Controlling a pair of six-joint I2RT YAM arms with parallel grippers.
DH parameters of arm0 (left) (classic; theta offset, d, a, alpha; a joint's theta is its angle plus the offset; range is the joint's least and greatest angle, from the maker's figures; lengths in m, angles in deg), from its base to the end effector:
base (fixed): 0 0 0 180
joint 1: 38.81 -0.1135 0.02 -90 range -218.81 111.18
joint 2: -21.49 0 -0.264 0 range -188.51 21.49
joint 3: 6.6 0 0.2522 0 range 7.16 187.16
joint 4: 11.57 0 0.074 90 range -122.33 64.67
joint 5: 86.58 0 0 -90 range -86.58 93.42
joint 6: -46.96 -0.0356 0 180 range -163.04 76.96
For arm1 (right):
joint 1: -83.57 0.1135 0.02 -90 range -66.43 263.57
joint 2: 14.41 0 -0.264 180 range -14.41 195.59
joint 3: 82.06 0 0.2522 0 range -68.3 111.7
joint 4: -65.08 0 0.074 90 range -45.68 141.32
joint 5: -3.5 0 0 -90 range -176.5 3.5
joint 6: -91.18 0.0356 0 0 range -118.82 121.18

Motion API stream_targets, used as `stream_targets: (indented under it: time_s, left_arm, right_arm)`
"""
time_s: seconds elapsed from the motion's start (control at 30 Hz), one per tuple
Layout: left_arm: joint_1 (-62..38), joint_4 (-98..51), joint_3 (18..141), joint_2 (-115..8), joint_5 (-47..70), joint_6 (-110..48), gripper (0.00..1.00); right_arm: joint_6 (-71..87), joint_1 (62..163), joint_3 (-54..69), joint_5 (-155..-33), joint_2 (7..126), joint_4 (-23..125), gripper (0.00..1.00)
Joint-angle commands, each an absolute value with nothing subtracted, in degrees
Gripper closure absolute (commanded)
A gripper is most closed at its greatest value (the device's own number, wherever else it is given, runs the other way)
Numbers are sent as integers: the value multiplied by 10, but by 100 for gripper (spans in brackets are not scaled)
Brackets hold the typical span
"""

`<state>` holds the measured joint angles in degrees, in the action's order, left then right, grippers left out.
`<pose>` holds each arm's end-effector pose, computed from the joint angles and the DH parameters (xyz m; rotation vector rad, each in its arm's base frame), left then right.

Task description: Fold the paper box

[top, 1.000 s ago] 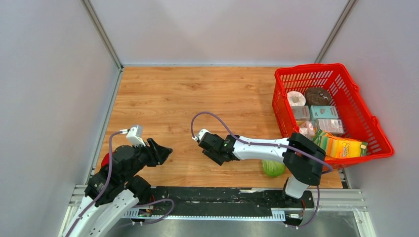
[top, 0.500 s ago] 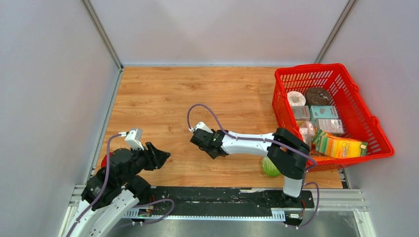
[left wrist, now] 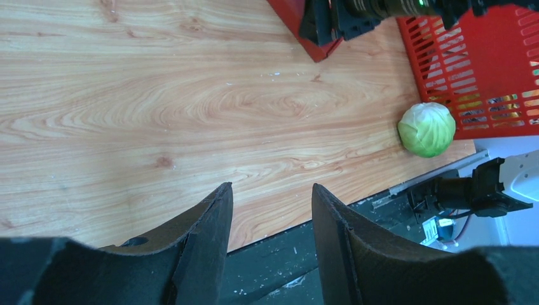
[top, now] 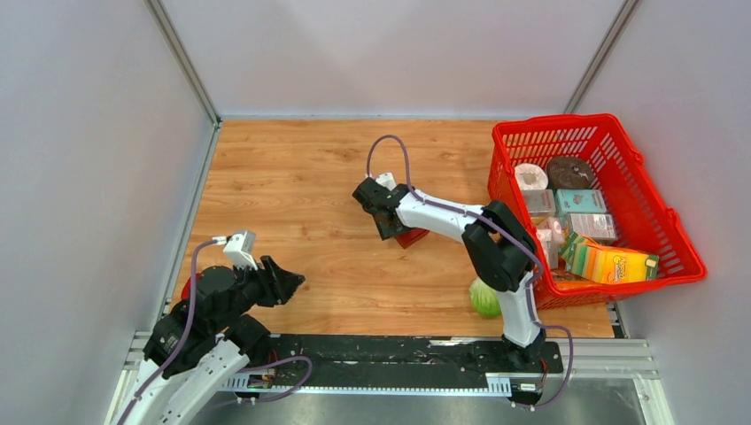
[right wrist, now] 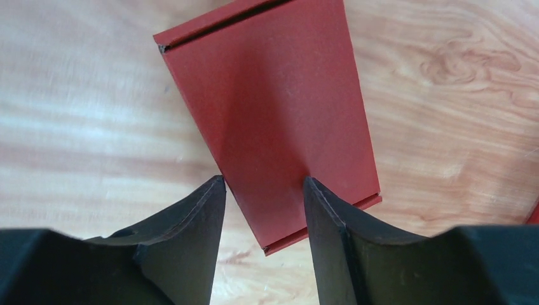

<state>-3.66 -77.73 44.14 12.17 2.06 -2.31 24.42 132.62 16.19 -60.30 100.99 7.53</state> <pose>0.0398 -0.0270 0.2772 -0.1181 2.0965 -0.8069 0.2755 0.2935 0.1754 -0.5103 2.5974 -0.2876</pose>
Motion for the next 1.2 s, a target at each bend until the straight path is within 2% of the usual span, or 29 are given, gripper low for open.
stream_targets:
  time_s: [0.0,0.13,0.23,0.67,1.17]
  left_arm:
    - [-38,-776,466,110,24,-41,43]
    - [-38,-776,472,101,23,-44,43]
    - [-38,-774,474,95,20,-47,43]
    - [-38,-756,473,76,32,-58,43]
    - [-38,-753,474,80,28,-59,43]
  right_arm:
    - [276,1282,234,-629,1065,61,46]
    - [298,1251,275,-642,1099,28,47]
    - [345,1226,277,-650,1102,10,51]
    - [447,1177,170,-585,1039,3,49]
    - [373,1147,66,-566,963,39,49]
